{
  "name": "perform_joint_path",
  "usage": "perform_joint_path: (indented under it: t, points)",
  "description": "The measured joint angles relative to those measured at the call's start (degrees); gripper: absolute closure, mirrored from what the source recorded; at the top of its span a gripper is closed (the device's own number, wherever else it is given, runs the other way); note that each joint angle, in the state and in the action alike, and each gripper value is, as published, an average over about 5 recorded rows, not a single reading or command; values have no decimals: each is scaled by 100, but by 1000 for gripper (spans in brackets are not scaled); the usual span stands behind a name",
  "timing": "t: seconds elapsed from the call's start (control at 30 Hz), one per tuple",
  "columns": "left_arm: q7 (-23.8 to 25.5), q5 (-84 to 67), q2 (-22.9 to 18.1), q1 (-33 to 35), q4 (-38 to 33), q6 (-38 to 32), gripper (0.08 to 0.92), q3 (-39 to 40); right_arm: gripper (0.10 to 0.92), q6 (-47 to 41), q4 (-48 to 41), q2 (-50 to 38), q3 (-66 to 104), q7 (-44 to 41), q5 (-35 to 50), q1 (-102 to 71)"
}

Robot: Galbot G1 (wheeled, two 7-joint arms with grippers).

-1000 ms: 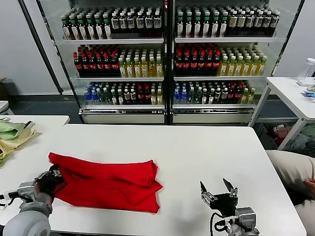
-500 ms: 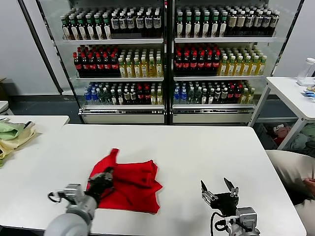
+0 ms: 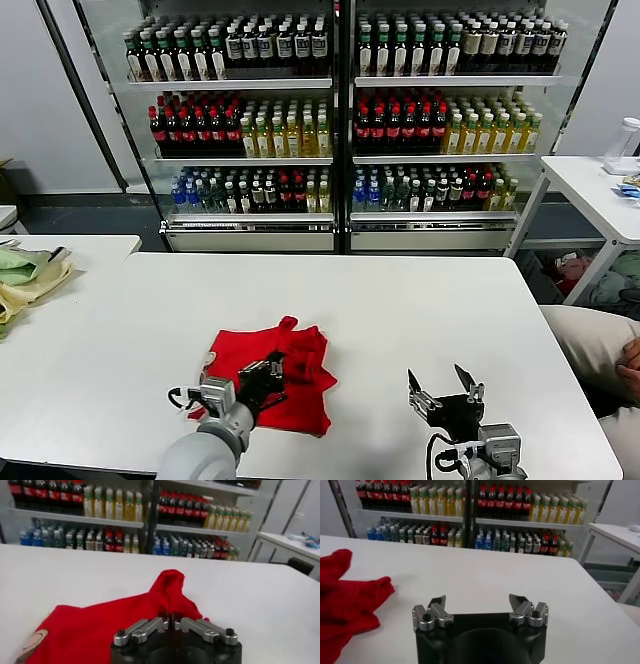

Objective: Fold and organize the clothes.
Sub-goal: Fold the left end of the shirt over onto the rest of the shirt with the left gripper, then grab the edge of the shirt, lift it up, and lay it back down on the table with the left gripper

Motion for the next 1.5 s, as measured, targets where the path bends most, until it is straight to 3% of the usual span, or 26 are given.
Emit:
perform_joint_path:
  t: [0.4, 0.57, 0.77, 0.93, 1.5]
  points:
    - [211, -362, -181, -225, -191, -311, 534, 130, 203, -1, -33, -21, -69, -2, -15, 60]
    - [316, -376, -24, -69, -405, -555, 387, -148, 203, -1, -44, -39, -100, -12, -6, 102]
    - [311, -29, 235, 279, -172, -667, 222, -728, 203, -1, -50, -61, -114, -20, -1, 131]
    - [240, 156, 325, 492, 148, -679, 179, -1111, 203, -1, -22, -76, -94, -22, 0, 111]
    - [425, -438, 440, 641, 760, -472, 177, -1648, 203, -1, 15, -61, -95, -25, 0, 111]
